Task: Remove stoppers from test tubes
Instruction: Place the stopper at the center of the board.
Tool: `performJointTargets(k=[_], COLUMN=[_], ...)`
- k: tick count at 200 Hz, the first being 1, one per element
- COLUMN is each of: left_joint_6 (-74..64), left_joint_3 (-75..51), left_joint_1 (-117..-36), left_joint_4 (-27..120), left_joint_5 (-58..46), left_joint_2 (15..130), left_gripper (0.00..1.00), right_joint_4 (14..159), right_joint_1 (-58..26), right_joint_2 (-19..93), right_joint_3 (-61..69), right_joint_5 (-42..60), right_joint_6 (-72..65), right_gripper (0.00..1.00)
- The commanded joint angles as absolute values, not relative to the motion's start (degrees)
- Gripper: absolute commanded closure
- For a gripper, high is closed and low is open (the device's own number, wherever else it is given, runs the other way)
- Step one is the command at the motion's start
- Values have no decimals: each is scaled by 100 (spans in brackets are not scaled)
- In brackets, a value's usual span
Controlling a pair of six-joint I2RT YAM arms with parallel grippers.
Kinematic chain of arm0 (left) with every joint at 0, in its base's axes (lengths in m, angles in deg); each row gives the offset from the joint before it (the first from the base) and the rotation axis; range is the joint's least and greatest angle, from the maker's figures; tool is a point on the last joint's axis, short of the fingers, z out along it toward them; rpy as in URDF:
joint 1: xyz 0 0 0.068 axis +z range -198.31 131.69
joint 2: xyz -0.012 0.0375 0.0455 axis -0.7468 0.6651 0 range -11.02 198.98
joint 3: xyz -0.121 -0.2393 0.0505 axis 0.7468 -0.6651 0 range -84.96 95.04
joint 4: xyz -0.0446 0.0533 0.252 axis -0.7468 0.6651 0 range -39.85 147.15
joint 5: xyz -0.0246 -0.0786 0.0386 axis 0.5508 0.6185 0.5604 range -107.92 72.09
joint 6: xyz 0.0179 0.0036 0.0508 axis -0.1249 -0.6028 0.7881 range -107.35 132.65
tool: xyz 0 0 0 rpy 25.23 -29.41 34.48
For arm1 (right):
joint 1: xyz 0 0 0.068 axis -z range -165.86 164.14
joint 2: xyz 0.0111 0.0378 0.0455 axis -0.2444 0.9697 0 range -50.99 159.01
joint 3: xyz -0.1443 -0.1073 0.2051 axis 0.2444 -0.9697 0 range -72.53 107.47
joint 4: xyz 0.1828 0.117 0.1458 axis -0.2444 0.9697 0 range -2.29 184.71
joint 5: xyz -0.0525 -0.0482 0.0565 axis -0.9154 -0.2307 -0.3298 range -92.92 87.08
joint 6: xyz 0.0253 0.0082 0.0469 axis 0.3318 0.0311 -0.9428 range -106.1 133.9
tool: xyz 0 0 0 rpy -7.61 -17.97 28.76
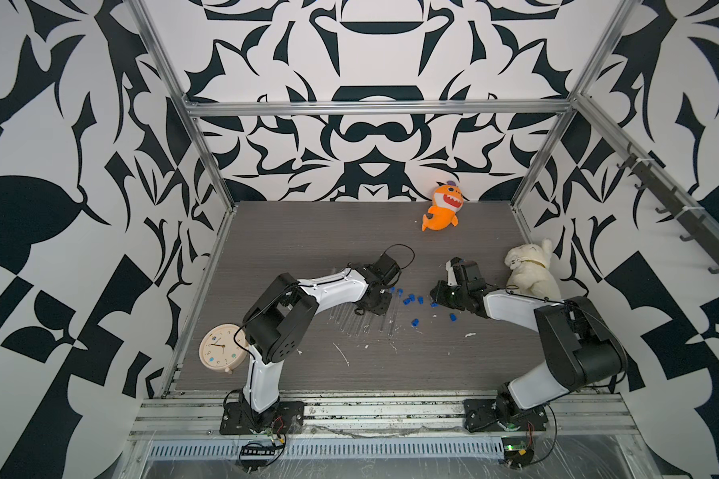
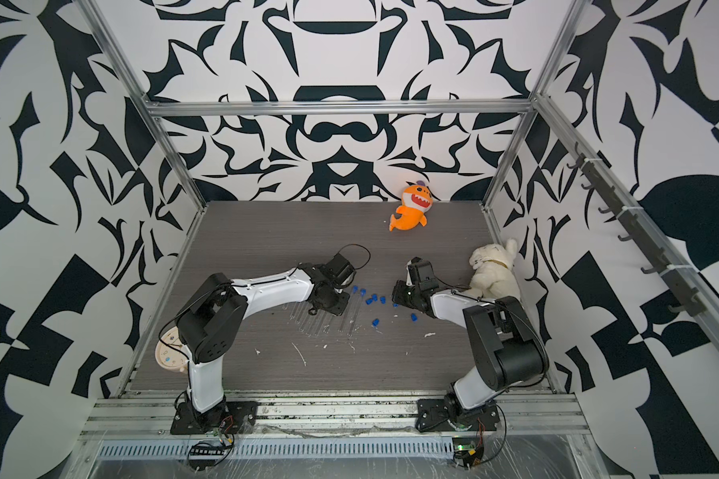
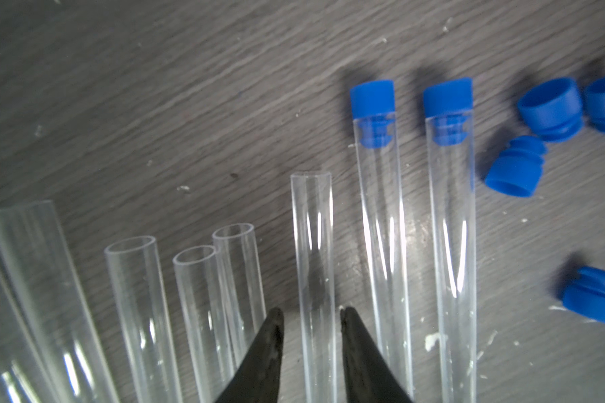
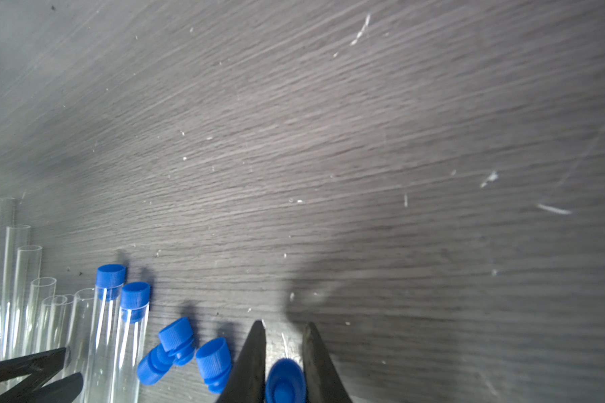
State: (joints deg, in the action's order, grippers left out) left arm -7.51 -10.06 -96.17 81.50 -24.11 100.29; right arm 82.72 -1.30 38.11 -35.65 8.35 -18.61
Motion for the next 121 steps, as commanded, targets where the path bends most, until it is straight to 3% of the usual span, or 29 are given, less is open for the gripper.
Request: performJointTargets(k=[1, 121], left_joint_6=[-787, -801], left_joint_3=[-937, -697], left_joint_1=[-9592, -9775], left_joint_4=[8325, 8489], left_joint_5=[-2424, -2506], left_joint_2=[9996, 9712], left_gripper=[67, 58], right_joint_4=[8134, 8397], right_joint_1=[-97, -93], right_joint_2=[3796, 3435], right_joint_3=[-3592, -3537], right_joint_5=[754, 600], right_joint_6=[-1798, -1697], right_gripper=[78, 58])
